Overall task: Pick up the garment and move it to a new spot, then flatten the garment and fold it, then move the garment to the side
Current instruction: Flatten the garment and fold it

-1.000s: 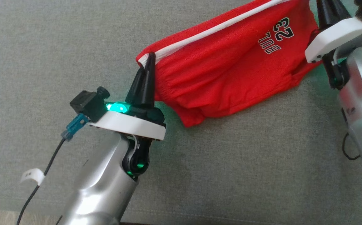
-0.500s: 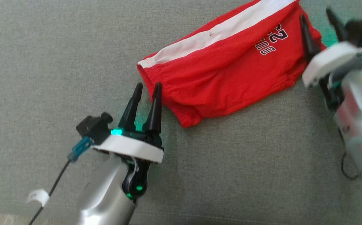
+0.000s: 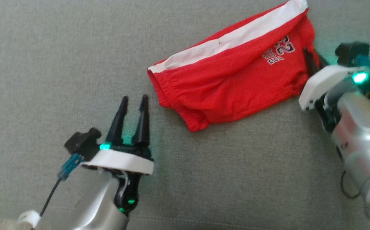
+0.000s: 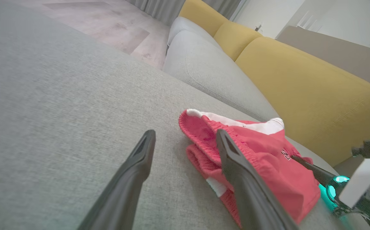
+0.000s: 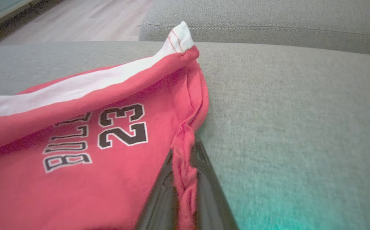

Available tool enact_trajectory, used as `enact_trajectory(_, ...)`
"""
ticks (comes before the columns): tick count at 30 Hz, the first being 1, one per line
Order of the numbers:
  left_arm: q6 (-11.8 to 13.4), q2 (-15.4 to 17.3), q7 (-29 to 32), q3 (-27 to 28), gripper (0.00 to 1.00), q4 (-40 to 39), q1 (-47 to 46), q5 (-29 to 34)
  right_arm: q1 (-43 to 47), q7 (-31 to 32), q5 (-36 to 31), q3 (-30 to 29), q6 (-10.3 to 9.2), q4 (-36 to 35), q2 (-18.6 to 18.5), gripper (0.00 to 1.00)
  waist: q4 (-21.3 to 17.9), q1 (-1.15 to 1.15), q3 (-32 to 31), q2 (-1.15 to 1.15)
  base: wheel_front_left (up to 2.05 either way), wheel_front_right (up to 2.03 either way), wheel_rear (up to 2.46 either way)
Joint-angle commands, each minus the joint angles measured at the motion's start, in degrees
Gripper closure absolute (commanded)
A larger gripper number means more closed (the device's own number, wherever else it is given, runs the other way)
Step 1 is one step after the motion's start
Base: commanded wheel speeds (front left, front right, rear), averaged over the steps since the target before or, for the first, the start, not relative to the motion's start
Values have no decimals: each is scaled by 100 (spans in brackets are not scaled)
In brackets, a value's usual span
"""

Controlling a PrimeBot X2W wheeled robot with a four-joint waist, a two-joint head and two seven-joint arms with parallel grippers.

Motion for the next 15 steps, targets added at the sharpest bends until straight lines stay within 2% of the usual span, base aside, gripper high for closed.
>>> enact_trajectory(1, 9, 43, -29, 313, 0, -116, 102, 105, 489, -72, 114, 148, -4, 53, 58, 100, -90, 0, -195, 0, 0, 0, 0)
enact_trajectory(6, 9, 42, -29, 783, 0, -85, 444, 440, 1002, -450, 531, 109, -4, -89, 58, 100, -344, 0, -654, 0, 0, 0, 0)
enact_trajectory(15, 38, 42, -29, 1503, 0, -141, 1193, 1263, 1967, -589, 1107, 117, -4, -684, -206, 100, -709, 0, -1249, 0, 0, 0, 0)
